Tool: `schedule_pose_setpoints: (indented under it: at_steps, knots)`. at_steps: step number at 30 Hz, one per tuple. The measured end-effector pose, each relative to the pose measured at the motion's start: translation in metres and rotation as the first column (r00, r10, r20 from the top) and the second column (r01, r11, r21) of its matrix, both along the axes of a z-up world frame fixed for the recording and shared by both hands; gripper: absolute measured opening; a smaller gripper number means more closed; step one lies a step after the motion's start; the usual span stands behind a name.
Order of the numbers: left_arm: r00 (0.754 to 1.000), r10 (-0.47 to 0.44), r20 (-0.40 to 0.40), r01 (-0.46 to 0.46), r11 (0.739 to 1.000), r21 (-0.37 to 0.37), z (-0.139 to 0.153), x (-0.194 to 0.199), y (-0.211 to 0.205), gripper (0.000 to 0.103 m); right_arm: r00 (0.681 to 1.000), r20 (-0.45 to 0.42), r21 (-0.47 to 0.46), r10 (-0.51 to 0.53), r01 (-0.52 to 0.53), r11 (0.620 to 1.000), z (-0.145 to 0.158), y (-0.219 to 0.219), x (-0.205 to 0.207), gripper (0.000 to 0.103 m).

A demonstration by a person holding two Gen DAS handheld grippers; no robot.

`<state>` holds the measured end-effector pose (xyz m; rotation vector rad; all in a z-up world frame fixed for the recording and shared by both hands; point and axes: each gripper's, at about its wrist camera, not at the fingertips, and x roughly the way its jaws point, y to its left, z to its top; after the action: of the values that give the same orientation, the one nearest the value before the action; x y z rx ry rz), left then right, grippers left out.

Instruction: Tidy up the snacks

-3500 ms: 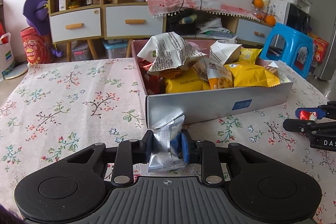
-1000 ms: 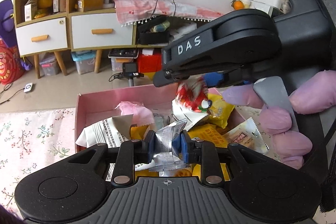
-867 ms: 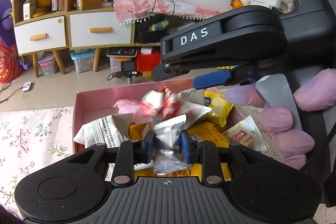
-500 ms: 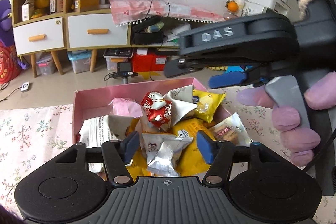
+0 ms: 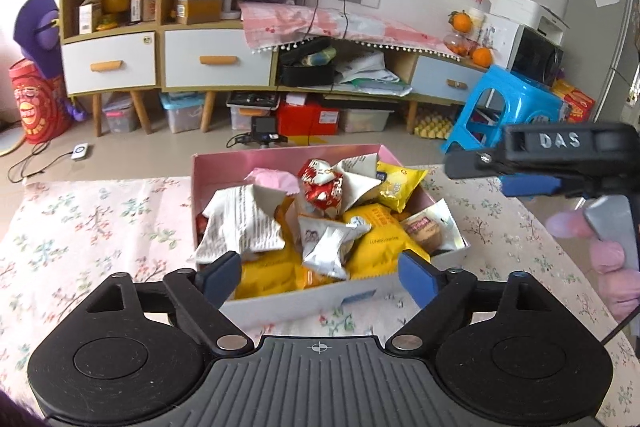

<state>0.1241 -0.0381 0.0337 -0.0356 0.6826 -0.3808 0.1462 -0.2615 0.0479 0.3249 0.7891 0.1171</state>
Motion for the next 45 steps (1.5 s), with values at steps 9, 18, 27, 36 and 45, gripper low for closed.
schedule_pose_setpoints:
  at_steps: [9,18,27,36,45]
  knots:
    - [0.996,0.056,-0.072,-0.056,0.998,0.015,-0.007,-0.039,0.014,0.096,0.999,-0.021,-0.014,-0.050,0.050,0.999,-0.001,-0.010,-0.055,0.086]
    - [0.969,0.183,-0.166,-0.172,0.982,0.080,-0.011,-0.069,0.032,0.097,0.999,-0.028,-0.104,-0.022,0.019,0.994,0.007,0.018,-0.100,0.089]
    - [0.953,0.269,-0.136,-0.252,0.959,0.132,0.004,-0.087,0.038,0.101,1.000,-0.015,-0.209,-0.004,0.001,0.978,0.004,0.034,-0.130,0.090]
    - [0.952,0.289,-0.103,-0.266,0.945,0.190,0.009,-0.097,0.022,0.101,1.000,0.011,-0.326,0.003,0.001,0.945,0.000,0.059,-0.136,0.091]
    - [0.946,0.293,-0.138,-0.263,0.944,0.197,0.001,-0.097,0.019,0.101,1.000,-0.002,-0.323,-0.001,0.001,0.946,-0.002,0.063,-0.136,0.093]
